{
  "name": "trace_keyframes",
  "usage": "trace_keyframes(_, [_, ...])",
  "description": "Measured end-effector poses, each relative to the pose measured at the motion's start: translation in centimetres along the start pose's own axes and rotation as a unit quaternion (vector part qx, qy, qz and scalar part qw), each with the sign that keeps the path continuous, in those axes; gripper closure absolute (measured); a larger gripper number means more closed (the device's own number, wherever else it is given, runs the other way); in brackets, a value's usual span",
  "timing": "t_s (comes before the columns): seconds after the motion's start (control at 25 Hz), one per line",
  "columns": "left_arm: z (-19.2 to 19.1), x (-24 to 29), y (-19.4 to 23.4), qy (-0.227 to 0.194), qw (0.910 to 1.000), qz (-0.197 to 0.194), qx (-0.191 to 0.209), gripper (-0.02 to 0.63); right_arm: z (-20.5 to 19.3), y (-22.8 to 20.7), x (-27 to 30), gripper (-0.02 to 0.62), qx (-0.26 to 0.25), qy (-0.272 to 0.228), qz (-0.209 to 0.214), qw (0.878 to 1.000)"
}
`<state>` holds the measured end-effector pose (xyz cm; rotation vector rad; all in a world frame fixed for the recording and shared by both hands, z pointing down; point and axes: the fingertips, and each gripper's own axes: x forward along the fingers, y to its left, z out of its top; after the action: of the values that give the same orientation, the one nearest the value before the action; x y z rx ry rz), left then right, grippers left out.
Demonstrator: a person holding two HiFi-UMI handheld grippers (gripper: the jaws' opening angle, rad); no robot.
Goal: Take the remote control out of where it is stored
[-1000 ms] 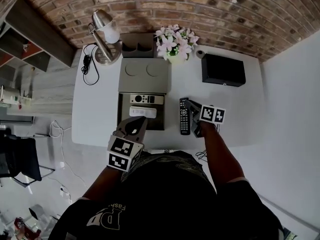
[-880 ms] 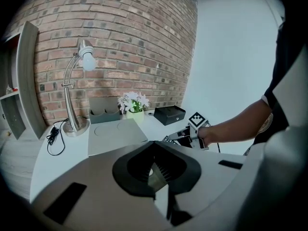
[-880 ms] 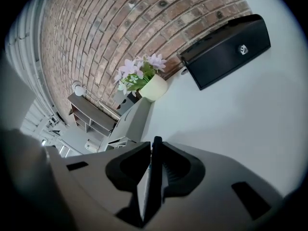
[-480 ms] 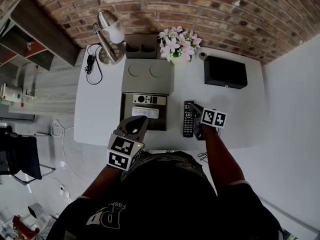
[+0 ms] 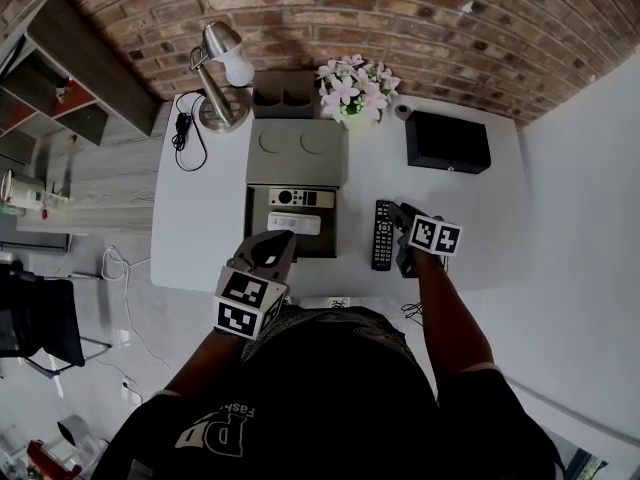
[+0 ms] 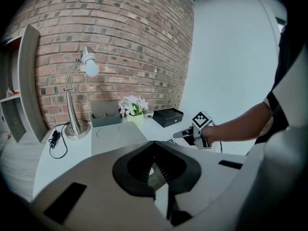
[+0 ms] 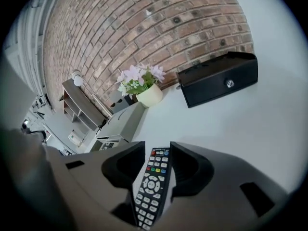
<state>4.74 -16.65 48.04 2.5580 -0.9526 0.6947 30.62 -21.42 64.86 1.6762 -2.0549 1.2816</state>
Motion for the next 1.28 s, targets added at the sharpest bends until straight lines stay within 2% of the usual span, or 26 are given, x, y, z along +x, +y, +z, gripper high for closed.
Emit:
trace_keyframes(0.16, [0.2,-0.6,0.1,-0.010,0.9999,0.001,0.001,0.598,1.5,3.2,-2.1,0.453,-0.042,-0.034,0.017,0.998])
trace_keyframes(0.4, [0.7,-1.9,1.0,-0.027,0.9996,0.010,-0.007,0.598,3.3,12.4,-6.3,0.459,-0.117,-0.081,0.080,0.987])
trace_keyframes(0.56, [1.5,-2.8,1.4,-0.045,0.9989,0.011,-0.009,0.600,3.6,17.6,-9.3,0.582,-0.164,-0.101,0.103,0.976])
trace_keyframes(0.76, [1.8,-4.0,2.1,-0.057,0.9982,0.019,-0.011,0.598,2.5,22.9,-10.7,0.589,-0.206,-0.105,0.140,0.963])
trace_keyframes(1.0, [1.9,-5.1,3.0,-0.062,0.9978,0.023,-0.006,0.600,0.9,26.7,-9.7,0.591,-0.253,-0.090,0.155,0.951])
trace_keyframes(1.28, [1.1,-5.6,3.7,-0.056,0.9982,0.022,-0.004,0.600,0.1,27.3,-8.6,0.589,-0.252,-0.073,0.161,0.951])
